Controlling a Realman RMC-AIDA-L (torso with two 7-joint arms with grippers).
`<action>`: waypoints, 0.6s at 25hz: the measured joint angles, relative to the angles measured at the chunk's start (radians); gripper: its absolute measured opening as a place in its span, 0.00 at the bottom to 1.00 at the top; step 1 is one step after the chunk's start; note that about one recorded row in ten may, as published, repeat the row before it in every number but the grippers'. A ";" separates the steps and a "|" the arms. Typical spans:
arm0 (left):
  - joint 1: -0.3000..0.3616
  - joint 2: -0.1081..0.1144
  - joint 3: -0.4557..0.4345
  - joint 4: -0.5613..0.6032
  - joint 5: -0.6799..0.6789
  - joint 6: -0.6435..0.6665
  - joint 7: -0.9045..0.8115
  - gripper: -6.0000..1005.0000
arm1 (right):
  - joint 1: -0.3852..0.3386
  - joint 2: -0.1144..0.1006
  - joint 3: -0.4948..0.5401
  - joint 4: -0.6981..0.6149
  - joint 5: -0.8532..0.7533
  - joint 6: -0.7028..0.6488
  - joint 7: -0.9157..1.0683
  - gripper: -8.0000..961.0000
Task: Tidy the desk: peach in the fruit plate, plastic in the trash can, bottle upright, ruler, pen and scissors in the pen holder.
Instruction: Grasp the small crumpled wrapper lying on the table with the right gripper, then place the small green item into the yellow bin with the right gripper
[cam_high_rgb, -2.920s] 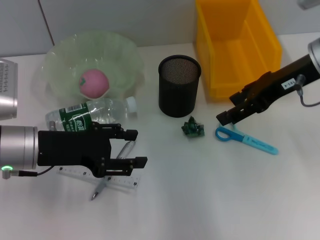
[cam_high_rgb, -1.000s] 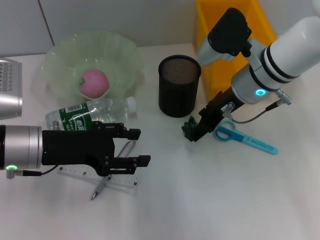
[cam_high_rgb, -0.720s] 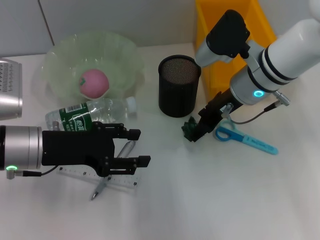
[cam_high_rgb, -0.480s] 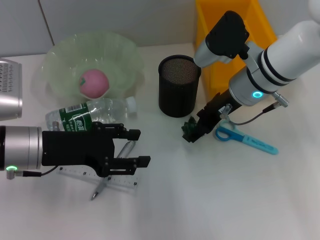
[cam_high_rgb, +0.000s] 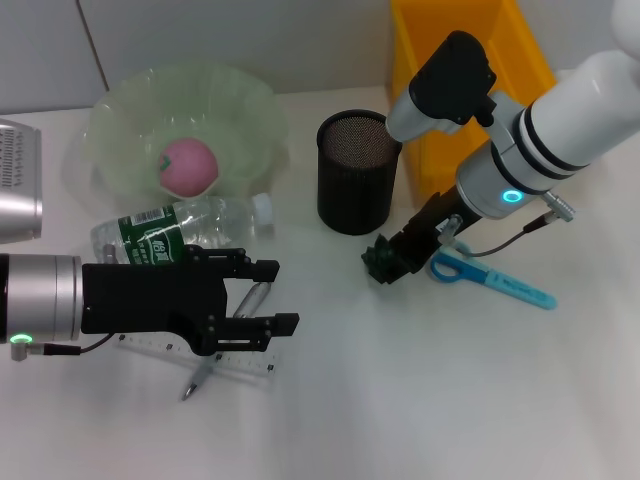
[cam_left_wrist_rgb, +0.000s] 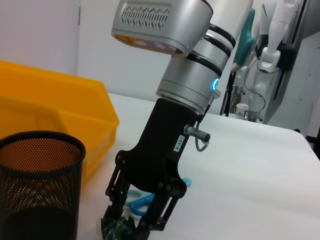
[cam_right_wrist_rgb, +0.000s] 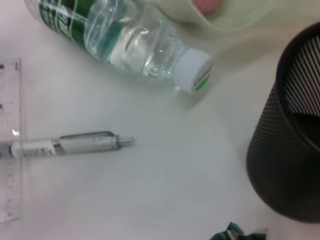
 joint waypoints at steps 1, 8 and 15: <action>0.000 0.000 0.000 0.000 0.000 0.000 0.000 0.69 | 0.000 0.000 0.000 0.000 0.000 0.000 0.000 0.68; 0.002 0.002 0.000 0.002 0.000 0.005 0.000 0.69 | -0.014 -0.002 0.012 -0.050 0.024 -0.074 0.000 0.52; 0.002 0.006 0.000 0.002 0.000 0.006 -0.003 0.69 | -0.127 -0.010 0.041 -0.319 0.140 -0.275 0.001 0.46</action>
